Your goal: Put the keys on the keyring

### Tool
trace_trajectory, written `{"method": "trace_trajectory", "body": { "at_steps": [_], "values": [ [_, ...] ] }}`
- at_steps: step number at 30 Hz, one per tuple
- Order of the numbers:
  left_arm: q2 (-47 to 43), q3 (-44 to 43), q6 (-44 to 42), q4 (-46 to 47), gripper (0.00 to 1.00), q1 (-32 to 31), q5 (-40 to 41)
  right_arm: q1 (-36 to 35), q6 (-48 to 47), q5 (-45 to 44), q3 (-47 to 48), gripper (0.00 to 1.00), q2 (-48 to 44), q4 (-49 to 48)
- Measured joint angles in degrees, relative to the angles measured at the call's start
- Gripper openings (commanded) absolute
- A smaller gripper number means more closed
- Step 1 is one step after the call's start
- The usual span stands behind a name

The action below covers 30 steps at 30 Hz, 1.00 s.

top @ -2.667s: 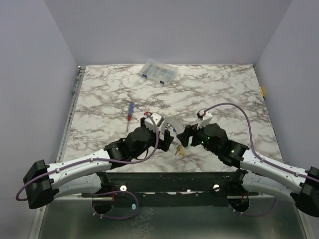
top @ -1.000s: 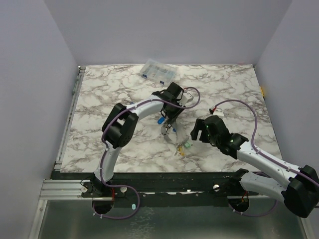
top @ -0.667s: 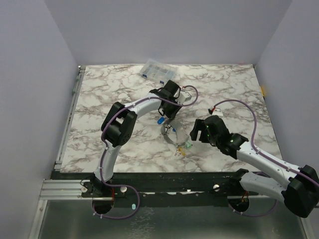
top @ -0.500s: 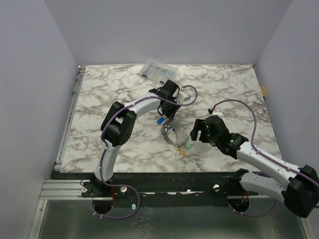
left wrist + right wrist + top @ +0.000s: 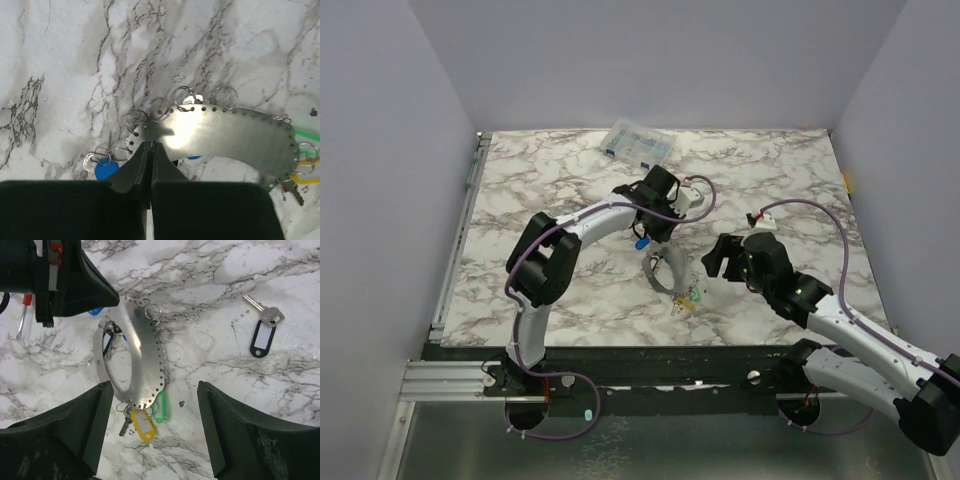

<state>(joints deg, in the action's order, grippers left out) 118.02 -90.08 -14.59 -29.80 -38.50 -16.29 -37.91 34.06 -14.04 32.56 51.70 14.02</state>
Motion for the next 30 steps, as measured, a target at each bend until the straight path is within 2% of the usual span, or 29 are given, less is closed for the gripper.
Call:
{"method": "trace_trajectory", "body": {
  "at_steps": [9,12,13,17,20,26,30],
  "values": [
    [-9.42,8.13,1.68,7.15,0.0,-2.89,2.21,0.0,-2.01,0.33,0.0,0.77,-2.29,-1.42],
    [-10.49,9.57,2.99,9.07,0.38,-3.04,4.63,0.0,-2.21,0.39,0.0,0.81,-3.41,-1.55],
    [-10.51,9.75,3.45,9.46,0.46,-3.04,5.66,0.0,-2.14,0.37,0.0,0.82,-3.65,-1.55],
    [-10.51,10.34,6.95,10.54,0.67,-3.21,9.57,0.0,-1.09,-1.22,0.0,0.85,-4.0,-0.55],
    [-10.47,10.51,9.29,11.02,0.66,-4.37,13.03,0.0,0.28,-4.11,0.0,0.86,-4.5,1.53],
    [-9.4,9.81,13.46,11.69,0.57,-9.92,18.73,0.04,2.19,-8.81,-0.07,0.86,-8.74,5.2],
    [-6.69,8.11,15.06,11.85,0.56,-10.73,20.48,0.04,2.58,-9.18,-0.11,0.86,-10.21,5.6]
  ]
}}
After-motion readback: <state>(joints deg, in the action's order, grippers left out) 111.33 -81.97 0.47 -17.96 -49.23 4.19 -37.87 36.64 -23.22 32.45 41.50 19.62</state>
